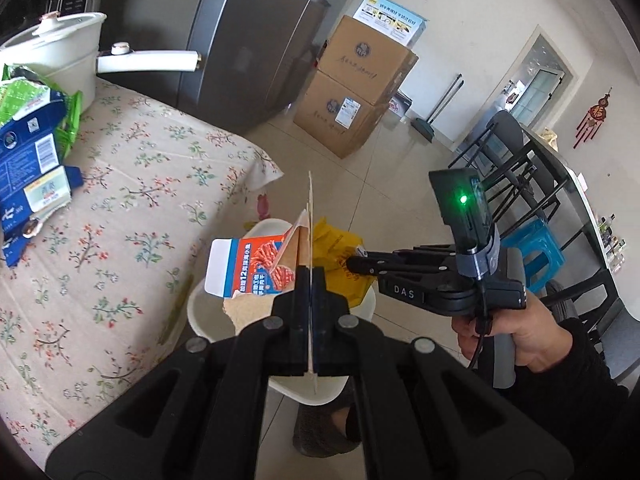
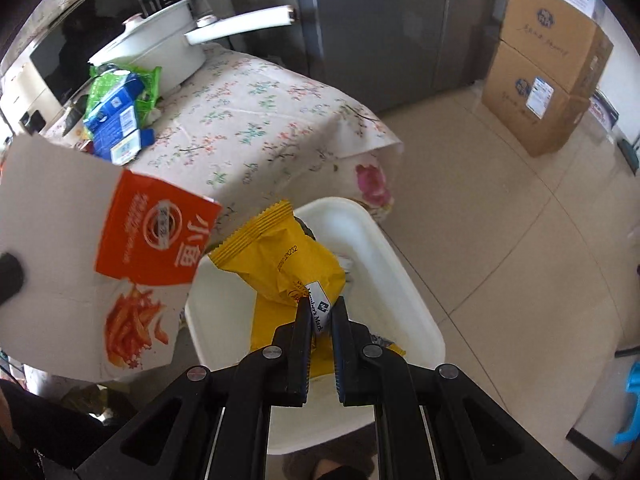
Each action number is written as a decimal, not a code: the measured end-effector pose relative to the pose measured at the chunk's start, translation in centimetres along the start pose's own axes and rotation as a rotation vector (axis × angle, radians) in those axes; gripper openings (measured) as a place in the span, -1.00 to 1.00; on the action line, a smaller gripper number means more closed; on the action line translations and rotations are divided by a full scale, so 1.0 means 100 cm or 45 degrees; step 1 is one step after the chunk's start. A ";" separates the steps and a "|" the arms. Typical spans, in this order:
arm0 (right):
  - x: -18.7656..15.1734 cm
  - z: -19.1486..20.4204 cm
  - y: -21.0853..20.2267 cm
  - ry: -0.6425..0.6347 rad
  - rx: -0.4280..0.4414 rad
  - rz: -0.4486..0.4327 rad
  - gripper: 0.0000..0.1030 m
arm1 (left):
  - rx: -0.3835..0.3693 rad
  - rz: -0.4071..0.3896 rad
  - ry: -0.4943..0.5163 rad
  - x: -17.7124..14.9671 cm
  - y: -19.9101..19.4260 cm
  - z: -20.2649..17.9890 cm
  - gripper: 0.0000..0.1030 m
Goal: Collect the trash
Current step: 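Carry the paper box and yellow wrapper over the white bin with both tools, then open both tools to drop the box and wrapper into the bin, then move the left tool to the crumpled tissue and grasp it, then lower the right tool onto the blue snack box while the left tool holds the tissue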
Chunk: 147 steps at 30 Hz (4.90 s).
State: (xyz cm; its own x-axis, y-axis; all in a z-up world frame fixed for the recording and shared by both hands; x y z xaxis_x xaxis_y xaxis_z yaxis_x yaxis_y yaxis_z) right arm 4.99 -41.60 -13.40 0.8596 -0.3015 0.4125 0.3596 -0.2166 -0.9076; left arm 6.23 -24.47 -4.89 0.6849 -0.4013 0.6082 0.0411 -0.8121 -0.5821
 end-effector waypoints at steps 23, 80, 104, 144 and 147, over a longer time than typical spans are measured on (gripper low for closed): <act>-0.010 -0.020 0.023 0.015 -0.078 0.092 -0.81 | 0.321 0.212 0.154 -0.042 0.051 0.032 0.36; 0.078 0.141 -0.011 -0.185 0.042 -0.065 0.54 | 1.017 -0.117 -0.237 0.005 -0.153 0.239 0.77; 0.126 0.210 0.019 -0.245 0.005 -0.058 0.55 | 0.834 -0.390 -0.537 0.023 -0.159 0.339 -0.23; 0.207 0.323 0.096 -0.441 0.435 -0.196 0.47 | 0.795 -0.338 -0.550 -0.005 -0.238 0.272 -0.63; 0.202 0.327 0.099 -0.454 0.478 -0.165 0.22 | 0.791 -0.336 -0.552 -0.004 -0.236 0.272 -0.63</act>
State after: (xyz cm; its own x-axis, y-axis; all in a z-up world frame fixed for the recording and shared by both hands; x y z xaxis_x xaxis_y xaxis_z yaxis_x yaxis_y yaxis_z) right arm 37.81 -19.47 -16.58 0.8460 0.0544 0.5303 0.5200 0.1355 -0.8434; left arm 24.76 6.39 -6.01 0.8126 0.0751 0.5779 0.5510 -0.4219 -0.7200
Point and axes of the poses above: each gripper's, at about its wrist camera, not at the fingertips, and y roughly the way its jaws point, z to its left, x to its top, the point moved 4 cm from there along y, roughly the way its jaws point, and after that the axes turned 11 degrees about -x, right-handed, at the moved point
